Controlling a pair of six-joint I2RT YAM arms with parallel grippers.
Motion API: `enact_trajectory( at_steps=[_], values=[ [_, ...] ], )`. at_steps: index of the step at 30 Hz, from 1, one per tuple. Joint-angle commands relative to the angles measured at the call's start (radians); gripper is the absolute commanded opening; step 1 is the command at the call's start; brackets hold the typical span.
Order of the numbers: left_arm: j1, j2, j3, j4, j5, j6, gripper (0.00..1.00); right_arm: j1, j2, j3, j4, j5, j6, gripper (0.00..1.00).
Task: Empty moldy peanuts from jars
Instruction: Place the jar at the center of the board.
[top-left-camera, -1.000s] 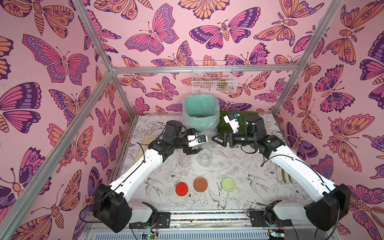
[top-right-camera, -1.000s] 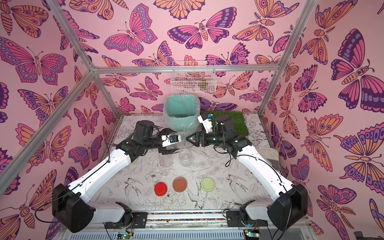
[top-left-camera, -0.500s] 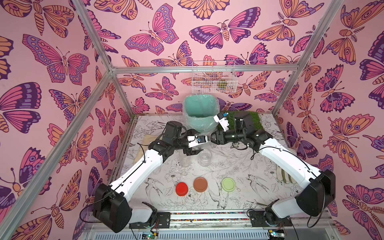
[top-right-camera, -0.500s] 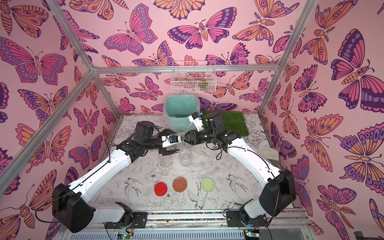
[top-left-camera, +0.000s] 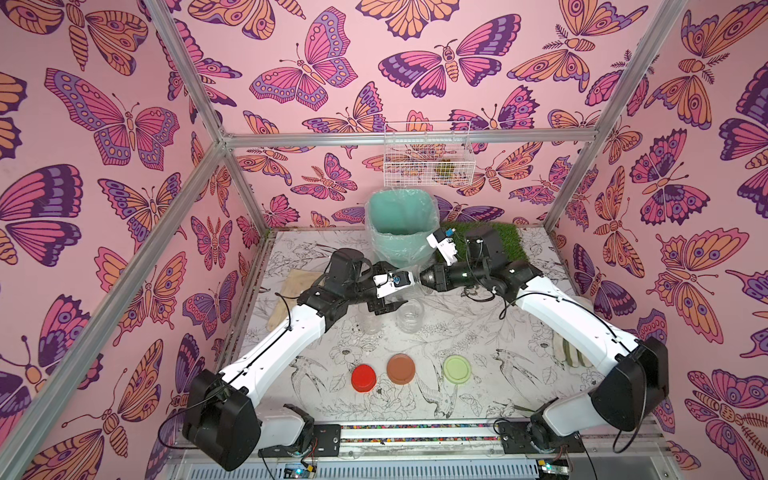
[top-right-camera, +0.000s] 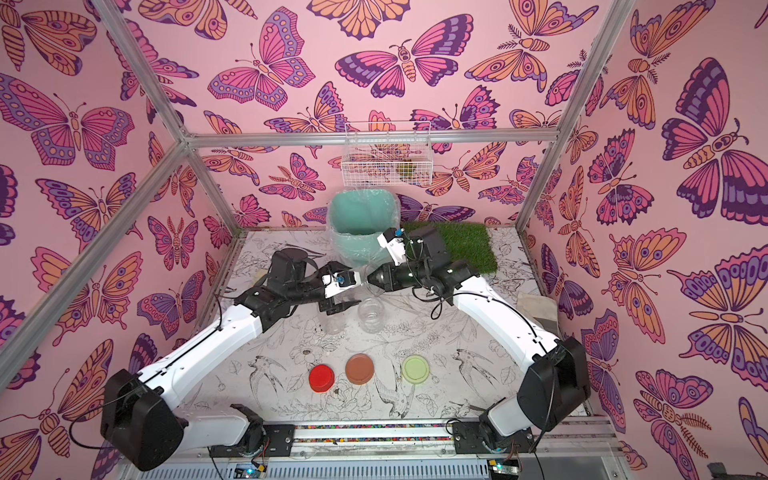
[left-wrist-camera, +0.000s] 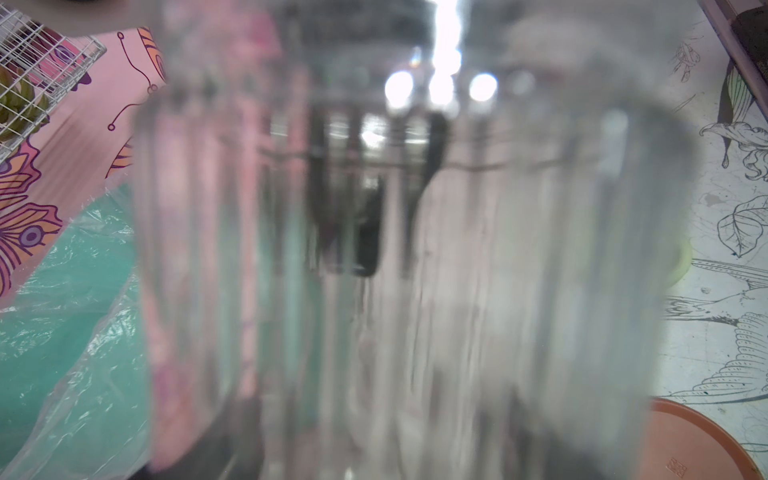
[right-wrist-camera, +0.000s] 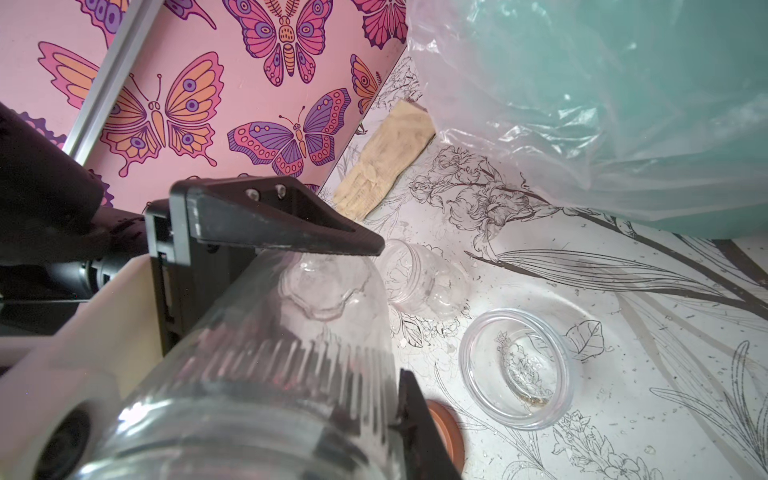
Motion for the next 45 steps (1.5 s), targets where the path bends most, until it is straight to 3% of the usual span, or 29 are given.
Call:
enact_trajectory(
  at_steps=[1,3,4,5,11,14,20,25,34,45],
  values=[
    [-0.001,-0.031,-0.029,0.061,0.01,-0.02,0.39,-0.002,-0.051,0.014,0.045,-0.058,0.023,0.01],
    [0.0,-0.032,-0.038,0.061,0.0,-0.03,0.53,-0.018,-0.068,0.021,0.034,-0.054,0.019,0.0],
    [0.001,-0.032,-0.043,0.06,-0.002,-0.034,0.82,-0.03,-0.074,0.024,0.026,-0.053,0.018,0.0],
    [0.002,-0.032,-0.046,0.059,-0.005,-0.043,1.0,-0.046,-0.082,0.03,0.011,-0.055,0.014,0.0],
    [0.011,-0.032,-0.063,0.054,-0.009,-0.066,1.0,-0.184,-0.138,0.054,-0.129,-0.104,-0.056,0.0],
    [0.014,-0.076,-0.072,0.054,-0.019,-0.07,1.0,-0.223,-0.169,0.076,-0.238,-0.071,-0.137,0.0],
    [0.018,-0.11,-0.12,0.103,-0.044,-0.137,1.0,-0.223,-0.183,0.166,-0.525,0.203,-0.307,0.0],
    [0.025,-0.144,-0.173,0.121,-0.022,-0.167,1.0,-0.19,-0.143,0.223,-0.723,0.454,-0.363,0.0],
    [0.025,-0.178,-0.267,0.136,0.052,-0.215,1.0,-0.043,-0.022,0.215,-0.838,0.76,-0.287,0.0],
    [0.02,-0.187,-0.307,0.136,0.044,-0.211,1.0,0.017,0.171,0.21,-0.829,0.898,-0.173,0.0]
  ],
)
